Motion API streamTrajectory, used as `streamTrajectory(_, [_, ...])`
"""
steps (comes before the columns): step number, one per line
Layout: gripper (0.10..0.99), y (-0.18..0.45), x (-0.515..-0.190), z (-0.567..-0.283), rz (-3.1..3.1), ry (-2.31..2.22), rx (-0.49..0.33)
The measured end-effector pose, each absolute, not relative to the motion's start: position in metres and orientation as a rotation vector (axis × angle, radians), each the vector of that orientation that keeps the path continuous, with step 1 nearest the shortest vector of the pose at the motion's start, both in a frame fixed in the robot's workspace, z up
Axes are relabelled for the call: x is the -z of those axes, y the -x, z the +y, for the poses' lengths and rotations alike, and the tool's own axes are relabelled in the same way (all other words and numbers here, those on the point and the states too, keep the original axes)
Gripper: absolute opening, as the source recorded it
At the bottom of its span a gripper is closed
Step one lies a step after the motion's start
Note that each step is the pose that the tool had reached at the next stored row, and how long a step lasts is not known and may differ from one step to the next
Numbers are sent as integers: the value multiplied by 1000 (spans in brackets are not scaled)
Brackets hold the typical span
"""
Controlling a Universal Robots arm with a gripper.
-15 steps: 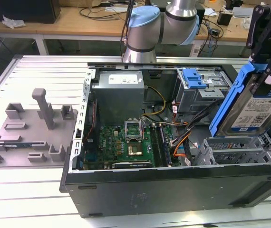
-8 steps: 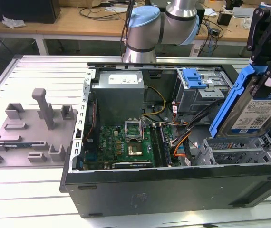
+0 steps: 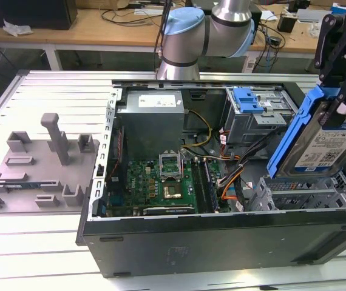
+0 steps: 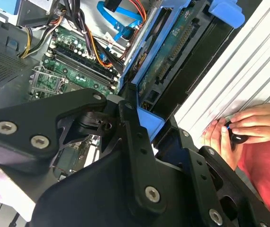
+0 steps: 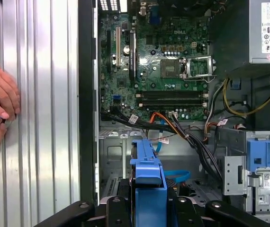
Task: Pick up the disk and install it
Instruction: 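Insert the disk into the insertion slot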
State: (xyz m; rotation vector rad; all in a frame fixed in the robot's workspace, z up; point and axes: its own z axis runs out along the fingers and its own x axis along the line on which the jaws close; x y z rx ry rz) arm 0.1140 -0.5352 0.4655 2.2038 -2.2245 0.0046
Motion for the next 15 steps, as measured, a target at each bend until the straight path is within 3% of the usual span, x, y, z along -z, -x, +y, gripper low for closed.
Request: streamTrajectory(15, [365,-115,-457,-539,-2224,-2204,-5])
